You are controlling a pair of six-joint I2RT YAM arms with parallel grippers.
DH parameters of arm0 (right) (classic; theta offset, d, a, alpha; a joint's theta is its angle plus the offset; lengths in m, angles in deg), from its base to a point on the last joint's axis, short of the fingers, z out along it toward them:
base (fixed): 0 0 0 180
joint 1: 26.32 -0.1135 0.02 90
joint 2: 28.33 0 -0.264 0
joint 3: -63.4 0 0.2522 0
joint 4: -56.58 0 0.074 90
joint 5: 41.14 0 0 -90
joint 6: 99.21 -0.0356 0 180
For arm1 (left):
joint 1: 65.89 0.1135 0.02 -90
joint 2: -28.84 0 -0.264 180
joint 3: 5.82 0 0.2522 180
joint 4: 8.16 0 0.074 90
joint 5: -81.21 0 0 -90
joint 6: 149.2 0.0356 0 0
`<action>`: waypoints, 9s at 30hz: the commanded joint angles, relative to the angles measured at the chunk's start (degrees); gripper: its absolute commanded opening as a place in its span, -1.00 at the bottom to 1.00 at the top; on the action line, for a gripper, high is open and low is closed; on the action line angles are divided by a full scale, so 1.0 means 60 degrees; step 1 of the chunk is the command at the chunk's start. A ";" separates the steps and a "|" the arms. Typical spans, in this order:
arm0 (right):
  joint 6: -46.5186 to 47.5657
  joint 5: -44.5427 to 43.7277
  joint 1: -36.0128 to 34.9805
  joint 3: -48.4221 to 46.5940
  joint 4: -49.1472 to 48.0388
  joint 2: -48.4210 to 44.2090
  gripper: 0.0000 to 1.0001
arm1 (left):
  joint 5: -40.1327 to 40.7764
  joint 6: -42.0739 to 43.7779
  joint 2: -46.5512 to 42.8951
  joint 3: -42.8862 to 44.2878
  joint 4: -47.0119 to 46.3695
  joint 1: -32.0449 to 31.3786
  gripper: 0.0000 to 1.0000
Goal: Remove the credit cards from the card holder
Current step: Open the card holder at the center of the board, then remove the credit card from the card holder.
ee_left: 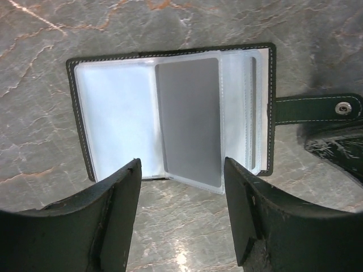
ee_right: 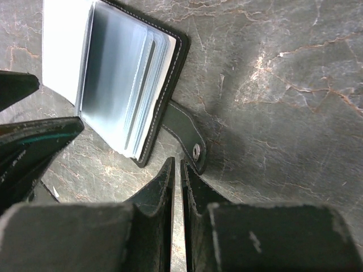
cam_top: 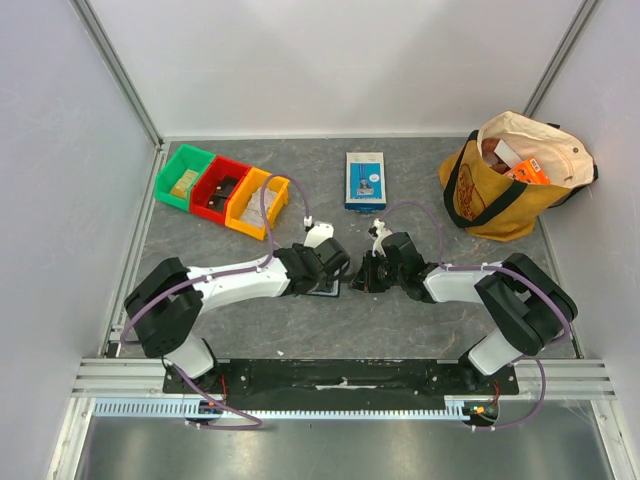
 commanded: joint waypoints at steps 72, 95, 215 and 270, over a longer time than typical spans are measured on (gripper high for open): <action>0.0352 0.0672 -0.0612 -0.2500 0.1902 -0.0195 -0.35 | -0.4789 -0.1751 -0.3270 -0.4952 -0.3672 0.2516 -0.02; 0.0616 0.0352 -0.0641 -0.1901 0.1432 0.0951 -0.48 | -0.4803 -0.1780 -0.1086 -0.4526 -0.3848 0.2530 -0.84; 0.1334 0.2782 0.1072 -0.1022 0.1155 0.0466 -1.00 | -0.5726 -0.2175 -0.1012 -0.4482 -0.4976 0.2545 -0.96; 0.0806 0.2548 0.1043 -0.1344 0.0613 0.1242 -0.57 | -0.5755 -0.2234 -0.0324 -0.3940 -0.5385 0.2003 -0.96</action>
